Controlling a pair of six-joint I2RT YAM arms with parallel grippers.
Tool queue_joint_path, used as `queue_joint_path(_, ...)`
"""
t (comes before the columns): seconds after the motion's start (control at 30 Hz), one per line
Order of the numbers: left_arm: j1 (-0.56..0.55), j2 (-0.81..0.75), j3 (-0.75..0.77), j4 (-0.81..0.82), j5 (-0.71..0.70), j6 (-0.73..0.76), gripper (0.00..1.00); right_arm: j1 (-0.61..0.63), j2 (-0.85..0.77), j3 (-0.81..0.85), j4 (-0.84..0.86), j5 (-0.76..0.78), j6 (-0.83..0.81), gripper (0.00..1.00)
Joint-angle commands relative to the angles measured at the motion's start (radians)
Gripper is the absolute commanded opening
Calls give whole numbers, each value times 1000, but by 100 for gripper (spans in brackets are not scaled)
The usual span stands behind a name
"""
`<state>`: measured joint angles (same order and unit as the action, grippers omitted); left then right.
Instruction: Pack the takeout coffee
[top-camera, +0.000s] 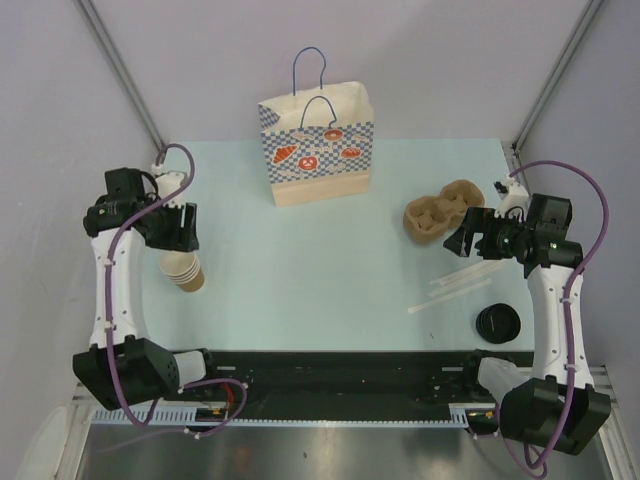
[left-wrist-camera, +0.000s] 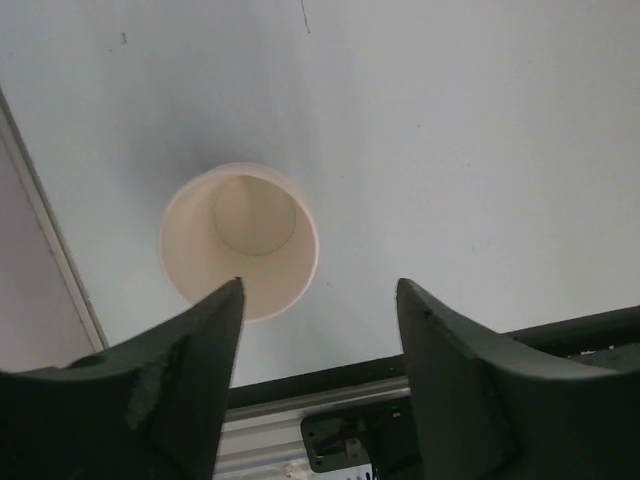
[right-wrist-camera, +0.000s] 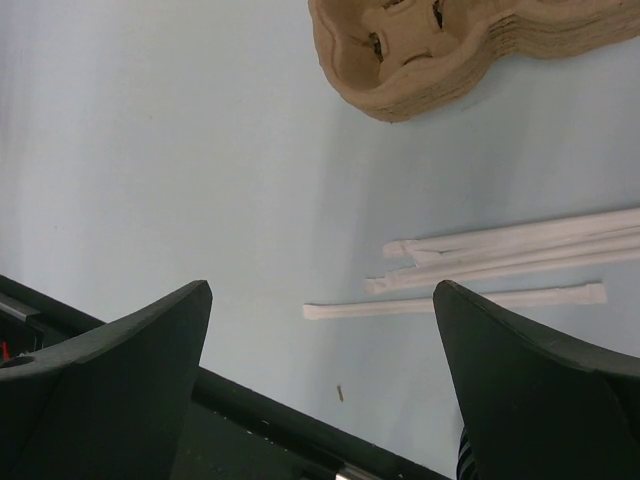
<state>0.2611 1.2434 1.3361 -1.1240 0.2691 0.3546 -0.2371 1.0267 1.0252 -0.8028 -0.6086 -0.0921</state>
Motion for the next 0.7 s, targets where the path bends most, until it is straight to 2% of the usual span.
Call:
queue_joint_path(0.0,4,-6,-51,-8,29,93,59,4,-2,3,14,18,-24,100)
queue_joint_path(0.1,1,1,-87,12,22,103,52,9,-7,-5,16,30,-31,100)
queue_joint_path(0.27,0,28,-138,39,-11,125,44,28,-22,-36,30,72,-44,100)
queue_joint_path(0.67,-6,44,-209,105,-87,147,36,56,-50,-80,45,99,-60,100)
